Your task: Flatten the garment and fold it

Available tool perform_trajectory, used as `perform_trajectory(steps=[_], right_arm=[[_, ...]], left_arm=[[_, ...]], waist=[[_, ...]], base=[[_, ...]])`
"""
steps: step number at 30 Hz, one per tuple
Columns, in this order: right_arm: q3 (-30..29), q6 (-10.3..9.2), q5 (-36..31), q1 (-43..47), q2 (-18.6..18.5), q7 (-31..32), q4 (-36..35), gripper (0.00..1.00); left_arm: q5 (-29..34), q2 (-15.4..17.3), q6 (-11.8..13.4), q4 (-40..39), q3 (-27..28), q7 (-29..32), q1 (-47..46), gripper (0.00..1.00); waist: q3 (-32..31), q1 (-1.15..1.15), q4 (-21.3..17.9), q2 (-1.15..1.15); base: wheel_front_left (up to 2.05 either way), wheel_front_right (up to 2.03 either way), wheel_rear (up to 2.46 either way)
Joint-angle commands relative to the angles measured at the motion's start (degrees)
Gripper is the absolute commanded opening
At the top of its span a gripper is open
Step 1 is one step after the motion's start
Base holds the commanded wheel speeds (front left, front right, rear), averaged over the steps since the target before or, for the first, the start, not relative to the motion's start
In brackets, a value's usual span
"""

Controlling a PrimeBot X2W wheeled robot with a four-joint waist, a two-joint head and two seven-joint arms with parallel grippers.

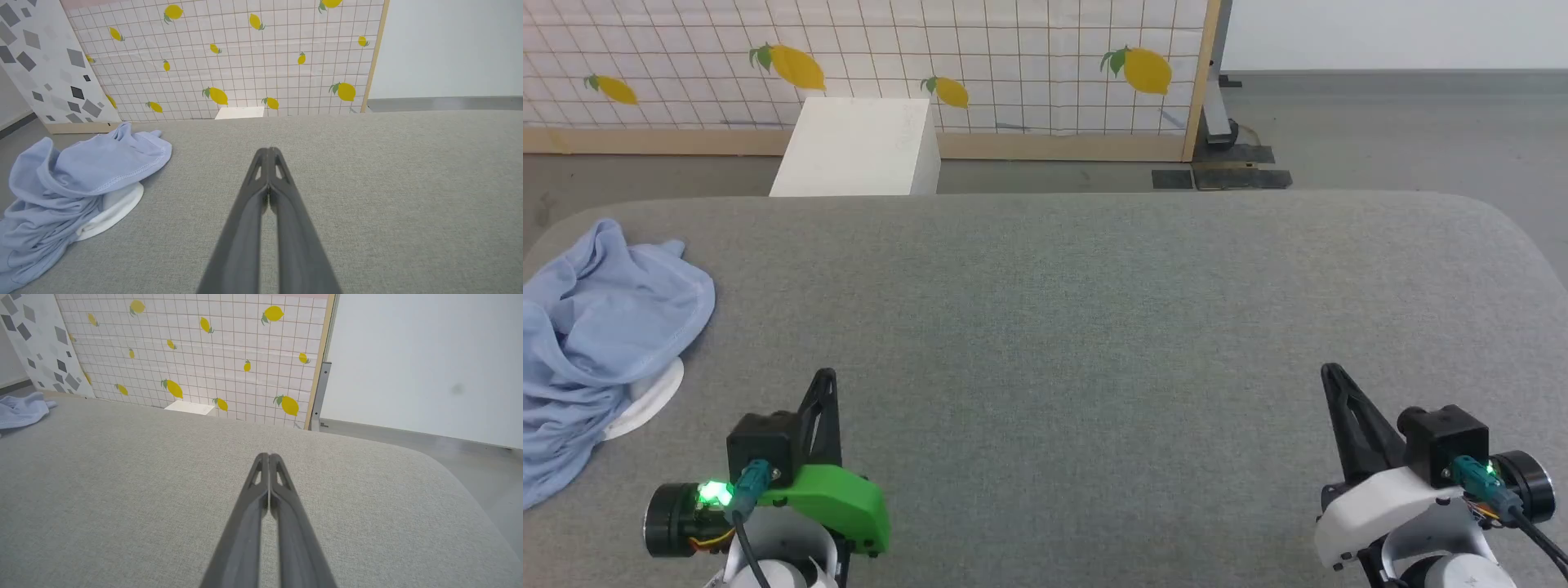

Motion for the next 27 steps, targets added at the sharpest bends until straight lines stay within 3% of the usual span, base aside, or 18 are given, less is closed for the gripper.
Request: perform_trajectory(steps=[1,17,18,27], right_arm=[[0.08,-0.09,-0.28,-0.81,0.12,0.02,-0.3,0.0],[0.08,-0.09,-0.28,-0.81,0.12,0.02,-0.3,0.0],[-0.01,0.0,0.02,0.01,0.0,-0.01,0.01,1.0],[-0.28,0.0,0.57,0.11,0.0,-0.63,0.2,1.0]], left_arm=[[0.59,-0.27,0.38,-0.17,0.12,0.08,0.66,0.0],[0.59,-0.27,0.38,-0.17,0.12,0.08,0.66,0.0],[-0.02,0.01,-0.01,0.0,-0.04,0.0,-0.01,1.0],[-0.29,0.0,0.5,0.7,-0.83,-0.68,-0.35,1.0]], waist=[[0.0,0.0,0.0,0.35],[0.0,0.0,0.0,0.35],[0.0,0.0,0.0,0.0],[0.01,0.0,0.26,0.02]], base=[[0.0,0.0,0.0],[0.0,0.0,0.0],[0.0,0.0,0.0],[0.0,0.0,0.0]])
